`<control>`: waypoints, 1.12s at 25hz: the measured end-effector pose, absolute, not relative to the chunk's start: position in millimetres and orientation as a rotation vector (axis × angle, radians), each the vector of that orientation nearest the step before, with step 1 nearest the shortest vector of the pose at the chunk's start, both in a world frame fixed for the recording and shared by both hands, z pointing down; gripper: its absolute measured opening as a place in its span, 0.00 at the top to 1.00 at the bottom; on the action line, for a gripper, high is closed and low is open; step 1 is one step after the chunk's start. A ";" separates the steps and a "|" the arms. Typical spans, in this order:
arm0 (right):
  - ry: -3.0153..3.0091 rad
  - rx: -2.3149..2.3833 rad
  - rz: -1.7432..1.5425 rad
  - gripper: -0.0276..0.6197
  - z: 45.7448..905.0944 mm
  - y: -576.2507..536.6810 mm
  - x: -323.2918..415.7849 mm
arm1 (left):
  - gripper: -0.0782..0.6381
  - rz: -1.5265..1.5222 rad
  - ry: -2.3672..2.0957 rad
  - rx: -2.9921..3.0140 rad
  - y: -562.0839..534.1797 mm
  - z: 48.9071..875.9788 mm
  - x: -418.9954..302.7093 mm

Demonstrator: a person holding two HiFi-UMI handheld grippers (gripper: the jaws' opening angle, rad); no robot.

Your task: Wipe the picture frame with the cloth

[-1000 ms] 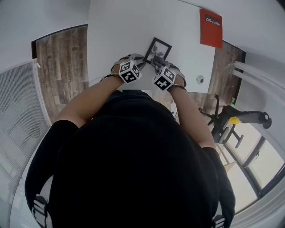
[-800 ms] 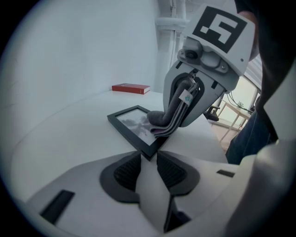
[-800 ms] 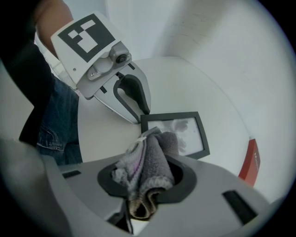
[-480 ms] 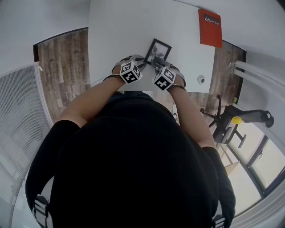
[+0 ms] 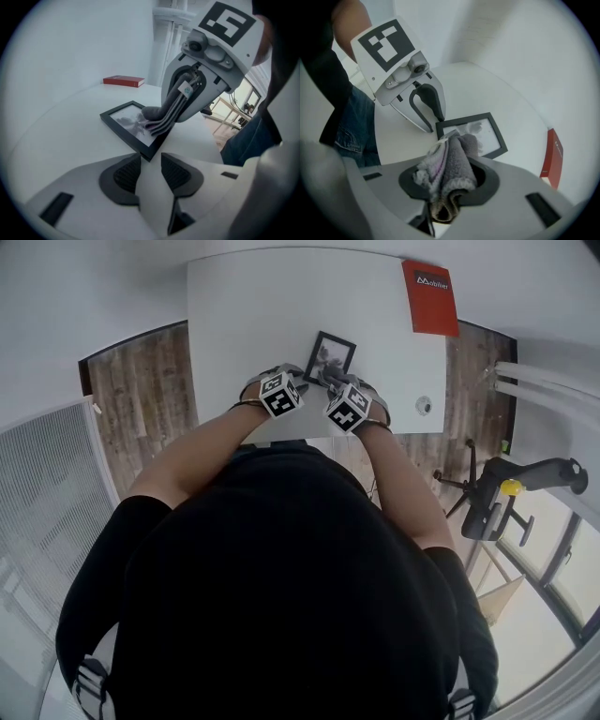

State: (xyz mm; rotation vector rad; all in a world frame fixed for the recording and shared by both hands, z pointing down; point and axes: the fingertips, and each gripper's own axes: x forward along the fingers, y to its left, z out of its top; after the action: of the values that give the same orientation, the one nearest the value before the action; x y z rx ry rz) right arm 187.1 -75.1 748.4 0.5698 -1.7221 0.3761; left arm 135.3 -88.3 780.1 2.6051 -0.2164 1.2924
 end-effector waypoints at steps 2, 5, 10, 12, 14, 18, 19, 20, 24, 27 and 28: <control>-1.741 0.630 0.401 0.79 738.5 -80.9 189.6 | 0.67 1.323 -0.136 2.558 -86.2 778.1 133.7; -1.773 0.737 0.462 0.79 722.7 -88.1 191.5 | 0.67 1.354 -0.087 2.495 -85.6 779.3 117.7; -1.809 0.872 0.521 0.79 693.8 -87.0 193.5 | 0.67 1.375 -0.105 2.439 -85.1 773.3 74.4; -1.825 0.924 0.541 0.79 681.8 -84.5 193.0 | 0.67 1.329 -0.132 2.449 -88.5 767.4 59.8; -1.846 0.990 0.563 0.79 668.6 -82.8 191.8 | 0.67 1.274 -0.164 2.466 -93.2 756.0 46.4; -1.889 1.130 0.598 0.79 637.3 -82.2 190.2 | 0.67 1.136 -0.247 2.503 -106.4 711.3 25.4; -1.895 1.162 0.607 0.79 630.5 -82.3 190.5 | 0.67 1.099 -0.269 2.516 -111.3 700.6 21.0; -1.899 1.192 0.618 0.79 624.2 -82.1 190.9 | 0.67 1.062 -0.288 2.528 -115.9 690.6 16.6; -1.919 1.307 0.656 0.79 598.4 -78.0 191.1 | 0.67 0.949 -0.340 2.564 -131.4 655.3 -4.8; -1.929 1.381 0.665 0.79 580.3 -72.0 189.6 | 0.67 0.881 -0.374 2.601 -142.3 627.3 -21.3; -1.930 1.399 0.666 0.79 574.9 -69.5 188.4 | 0.67 0.857 -0.385 2.613 -145.4 617.6 -26.6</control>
State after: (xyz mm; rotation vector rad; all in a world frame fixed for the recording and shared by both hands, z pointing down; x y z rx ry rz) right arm 188.4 -69.5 574.9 1.3994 -1.9300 0.6661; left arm -26.6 -145.4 617.6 2.6133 -0.3848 0.8565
